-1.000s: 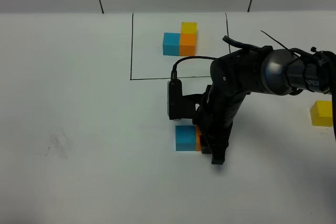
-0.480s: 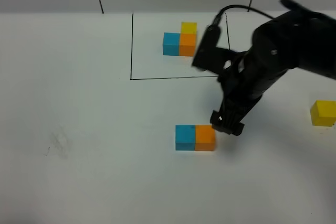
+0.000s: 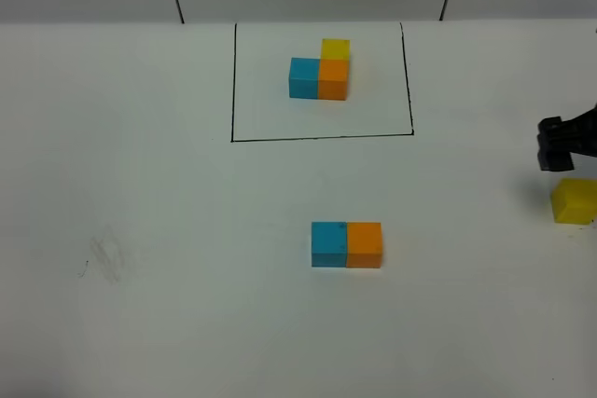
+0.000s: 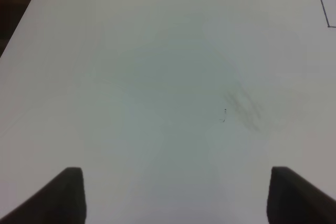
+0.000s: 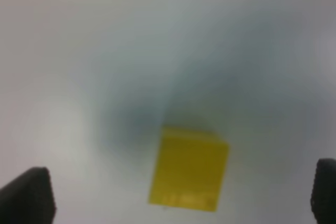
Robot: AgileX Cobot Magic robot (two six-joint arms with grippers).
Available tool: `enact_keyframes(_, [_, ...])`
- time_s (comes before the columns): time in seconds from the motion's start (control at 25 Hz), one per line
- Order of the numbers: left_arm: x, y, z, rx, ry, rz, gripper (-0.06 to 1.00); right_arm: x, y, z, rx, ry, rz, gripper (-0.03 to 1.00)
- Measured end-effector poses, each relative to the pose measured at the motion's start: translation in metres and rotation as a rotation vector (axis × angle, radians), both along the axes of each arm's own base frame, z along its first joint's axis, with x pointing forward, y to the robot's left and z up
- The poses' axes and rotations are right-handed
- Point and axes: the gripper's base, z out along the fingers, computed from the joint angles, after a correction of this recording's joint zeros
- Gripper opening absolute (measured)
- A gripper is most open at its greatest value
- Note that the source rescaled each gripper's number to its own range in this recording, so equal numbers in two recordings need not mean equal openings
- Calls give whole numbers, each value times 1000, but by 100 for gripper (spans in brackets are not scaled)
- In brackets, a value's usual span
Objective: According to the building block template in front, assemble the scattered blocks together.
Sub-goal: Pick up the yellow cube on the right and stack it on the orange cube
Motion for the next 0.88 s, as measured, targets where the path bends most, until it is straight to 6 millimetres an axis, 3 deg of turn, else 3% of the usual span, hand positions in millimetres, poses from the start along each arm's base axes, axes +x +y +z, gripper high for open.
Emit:
enact_keyframes(0.2, [0, 0, 0, 0, 0, 0, 60, 9, -23, -30, -4, 52, -63, 98])
enact_keyframes(0.52, [0, 0, 0, 0, 0, 0, 60, 17, -25, -77, 7, 148, -72, 95])
enact_keyframes(0.56, [0, 0, 0, 0, 0, 0, 60, 16, -25, -81, 7, 160, -70, 90])
enact_keyframes(0.64, [0, 0, 0, 0, 0, 0, 60, 16, -25, -84, 5, 170, -61, 69])
enact_keyframes(0.72, [0, 0, 0, 0, 0, 0, 60, 16, -25, -82, 4, 165, -56, 25])
enact_keyframes(0.76, [0, 0, 0, 0, 0, 0, 60, 16, -25, -79, 4, 156, -56, 16])
enact_keyframes(0.88, [0, 0, 0, 0, 0, 0, 60, 15, -20, -57, -4, 96, -36, 17])
